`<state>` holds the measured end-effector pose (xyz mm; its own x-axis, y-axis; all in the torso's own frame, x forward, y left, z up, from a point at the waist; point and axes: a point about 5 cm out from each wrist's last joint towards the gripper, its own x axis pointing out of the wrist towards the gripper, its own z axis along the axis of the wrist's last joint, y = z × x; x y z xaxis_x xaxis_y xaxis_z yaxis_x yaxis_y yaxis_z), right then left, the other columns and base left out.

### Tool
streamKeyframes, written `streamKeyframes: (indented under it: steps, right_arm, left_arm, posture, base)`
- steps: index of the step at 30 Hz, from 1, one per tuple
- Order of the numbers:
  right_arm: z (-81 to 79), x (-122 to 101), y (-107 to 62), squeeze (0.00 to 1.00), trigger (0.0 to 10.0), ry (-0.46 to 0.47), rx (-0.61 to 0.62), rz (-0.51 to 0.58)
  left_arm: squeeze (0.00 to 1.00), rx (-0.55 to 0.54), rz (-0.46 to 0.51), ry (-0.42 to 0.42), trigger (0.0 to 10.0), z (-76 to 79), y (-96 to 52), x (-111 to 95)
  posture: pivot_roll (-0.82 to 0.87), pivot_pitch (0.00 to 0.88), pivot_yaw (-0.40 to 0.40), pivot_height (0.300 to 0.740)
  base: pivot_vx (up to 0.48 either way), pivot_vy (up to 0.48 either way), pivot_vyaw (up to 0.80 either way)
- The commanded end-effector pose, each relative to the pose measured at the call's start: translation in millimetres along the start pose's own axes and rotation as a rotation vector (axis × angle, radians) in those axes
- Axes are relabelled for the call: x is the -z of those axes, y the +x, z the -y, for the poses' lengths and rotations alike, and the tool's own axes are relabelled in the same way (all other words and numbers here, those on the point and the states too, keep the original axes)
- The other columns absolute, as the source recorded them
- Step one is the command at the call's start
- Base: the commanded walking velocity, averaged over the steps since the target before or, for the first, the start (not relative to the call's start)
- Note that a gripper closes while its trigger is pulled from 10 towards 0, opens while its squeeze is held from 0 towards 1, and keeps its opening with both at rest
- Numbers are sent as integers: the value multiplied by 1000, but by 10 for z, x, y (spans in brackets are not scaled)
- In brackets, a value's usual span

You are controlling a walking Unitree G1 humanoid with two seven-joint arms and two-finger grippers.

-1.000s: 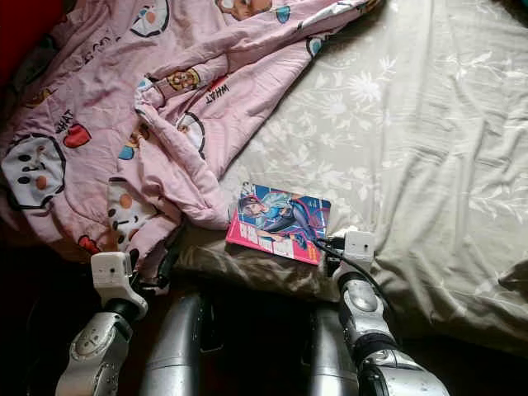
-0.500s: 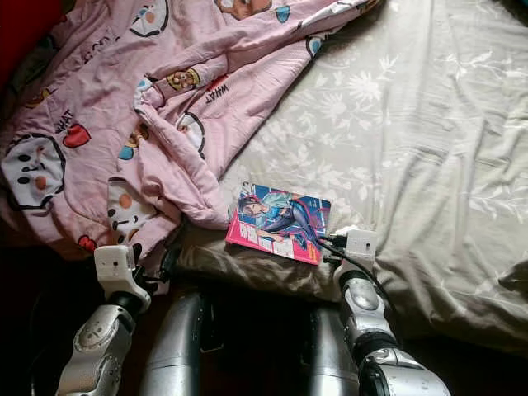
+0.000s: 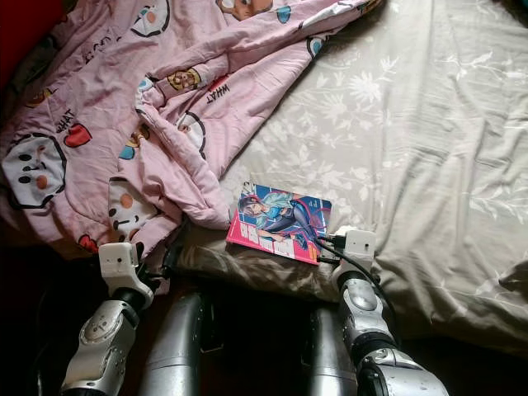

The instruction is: Clean up the room

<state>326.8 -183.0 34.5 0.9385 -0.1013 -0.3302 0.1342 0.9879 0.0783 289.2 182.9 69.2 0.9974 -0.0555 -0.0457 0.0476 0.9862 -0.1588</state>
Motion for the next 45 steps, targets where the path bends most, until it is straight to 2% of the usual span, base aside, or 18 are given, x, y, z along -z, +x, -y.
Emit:
streamKeyframes:
  steps: [1, 8, 11, 12, 13, 17, 22, 28, 34, 39, 41, 45]
  right_arm:
    - [32, 173, -61, 0, 0, 38, 22, -52]
    - [52, 130, -86, 0, 0, 92, 13, 34]
    - [42, 115, -120, 0, 0, 93, -24, 93]
    - [42, 107, -126, 0, 8784, 85, -34, 106]
    - [44, 102, -137, 0, 10000, 75, -48, 121]
    - [37, 65, -179, 0, 10000, 38, -115, 180]
    - [-56, 97, -203, 0, 10000, -21, -185, 180]
    - [-80, 13, -145, 0, 10000, 13, -180, 177]
    - [-48, -12, -111, 0, 10000, 37, -150, 161]
    - [59, 152, -147, 0, 10000, 46, -90, 85]
    - [103, 295, -193, 0, 10000, 34, -71, 25]
    - [133, 368, -220, 0, 10000, 27, -56, -6]
  left_arm:
    - [0, -41, -50, -9, 10000, -91, -69, 144]
    - [0, -47, -33, -5, 10000, -107, 13, 132]
    - [0, -67, -32, -2, 10000, -171, 19, 148]
    - [0, -71, -32, -1, 10000, -183, 19, 151]
    - [0, -75, -31, 0, 10000, -199, 10, 157]
    - [0, -94, -41, 7, 10000, -264, -29, 208]
    - [0, -100, -65, 10, 10000, -265, -68, 306]
    - [0, -134, -80, -14, 10000, -246, -74, 391]
    - [0, -141, -96, -13, 10000, -243, -95, 448]
    - [0, -147, -145, -8, 10000, -282, -143, 538]
    - [0, -162, -194, -7, 10000, -319, -185, 622]
    - [0, -165, -225, -4, 10000, -331, -212, 675]
  posture:
    - [47, 362, 39, 636]
    - [19, 306, 25, 636]
    - [-7, 278, 19, 636]
    - [-14, 266, 18, 636]
    - [-18, 262, 17, 636]
    - [-50, 229, 14, 636]
    - [-63, 196, -3, 636]
    - [-56, 163, -25, 636]
    - [-55, 160, -22, 665]
    - [-55, 158, -14, 695]
    - [-56, 156, -7, 715]
    - [-61, 153, -3, 735]
  base:
    - [0, 0, 0]
    - [0, 0, 0]
    - [0, 0, 0]
    - [0, 0, 0]
    - [0, 0, 0]
    - [0, 0, 0]
    - [0, 0, 0]
    - [0, 0, 0]
    - [0, 0, 0]
    - [0, 0, 0]
    - [0, 0, 0]
    - [0, 0, 0]
